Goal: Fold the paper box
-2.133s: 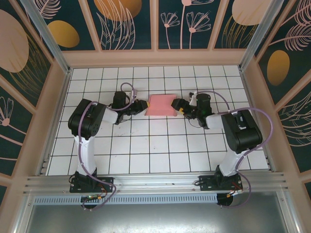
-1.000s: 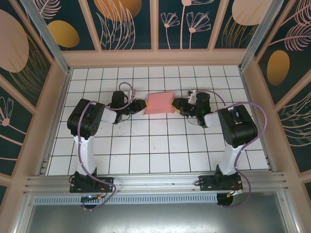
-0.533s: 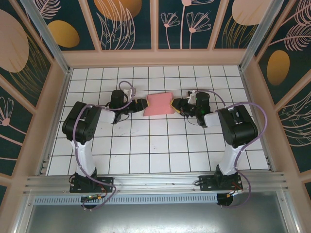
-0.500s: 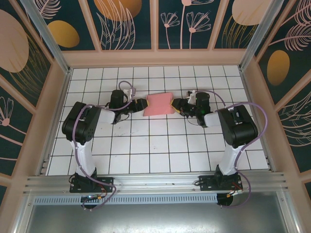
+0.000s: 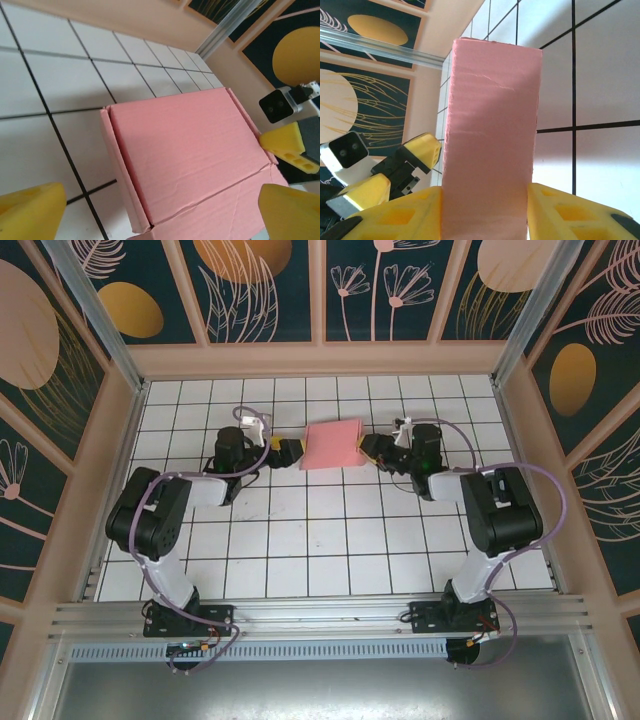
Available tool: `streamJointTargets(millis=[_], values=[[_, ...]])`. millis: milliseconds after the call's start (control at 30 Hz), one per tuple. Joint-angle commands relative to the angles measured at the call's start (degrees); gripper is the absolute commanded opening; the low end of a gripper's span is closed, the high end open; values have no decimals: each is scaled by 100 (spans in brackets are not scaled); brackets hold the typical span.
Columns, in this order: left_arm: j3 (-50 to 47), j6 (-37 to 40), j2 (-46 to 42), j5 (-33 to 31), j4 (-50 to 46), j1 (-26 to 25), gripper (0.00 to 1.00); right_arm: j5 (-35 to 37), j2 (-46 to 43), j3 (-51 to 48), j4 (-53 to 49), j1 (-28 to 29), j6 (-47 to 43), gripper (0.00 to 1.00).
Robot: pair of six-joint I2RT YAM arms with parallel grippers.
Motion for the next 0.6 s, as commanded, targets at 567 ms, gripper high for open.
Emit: streamJointTargets(millis=[567], values=[[-1309, 7241, -728, -4010, 2540, -2160, 99, -170, -684, -137, 81, -363, 208, 45]])
